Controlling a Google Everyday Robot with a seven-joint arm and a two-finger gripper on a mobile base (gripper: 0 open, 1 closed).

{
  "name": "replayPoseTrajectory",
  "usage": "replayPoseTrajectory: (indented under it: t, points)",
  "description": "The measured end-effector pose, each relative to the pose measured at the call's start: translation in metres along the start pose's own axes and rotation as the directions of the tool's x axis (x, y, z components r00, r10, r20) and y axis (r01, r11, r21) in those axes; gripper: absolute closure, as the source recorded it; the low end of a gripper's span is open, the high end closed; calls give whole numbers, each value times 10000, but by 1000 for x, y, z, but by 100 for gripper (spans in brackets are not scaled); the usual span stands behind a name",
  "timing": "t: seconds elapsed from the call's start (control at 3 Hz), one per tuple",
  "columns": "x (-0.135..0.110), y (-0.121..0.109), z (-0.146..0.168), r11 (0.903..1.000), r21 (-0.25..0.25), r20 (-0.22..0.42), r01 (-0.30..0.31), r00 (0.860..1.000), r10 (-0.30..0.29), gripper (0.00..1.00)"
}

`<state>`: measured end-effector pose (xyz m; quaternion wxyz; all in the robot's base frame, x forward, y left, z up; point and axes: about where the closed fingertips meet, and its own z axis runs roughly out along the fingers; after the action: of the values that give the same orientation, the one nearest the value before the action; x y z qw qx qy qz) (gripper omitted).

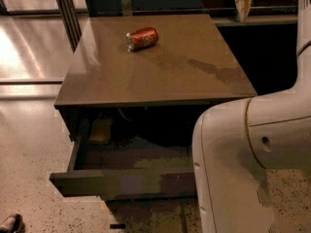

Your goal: Close top drawer

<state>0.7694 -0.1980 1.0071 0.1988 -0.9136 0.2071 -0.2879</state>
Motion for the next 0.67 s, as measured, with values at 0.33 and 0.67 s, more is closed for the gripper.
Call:
replayPoseTrajectory:
  t: [0.33,0.67]
  points:
    - [-6,4,2,9979,-415,217,500,9986,-491,0]
    - [-6,4,2,9979,-415,217,500,9986,-491,0]
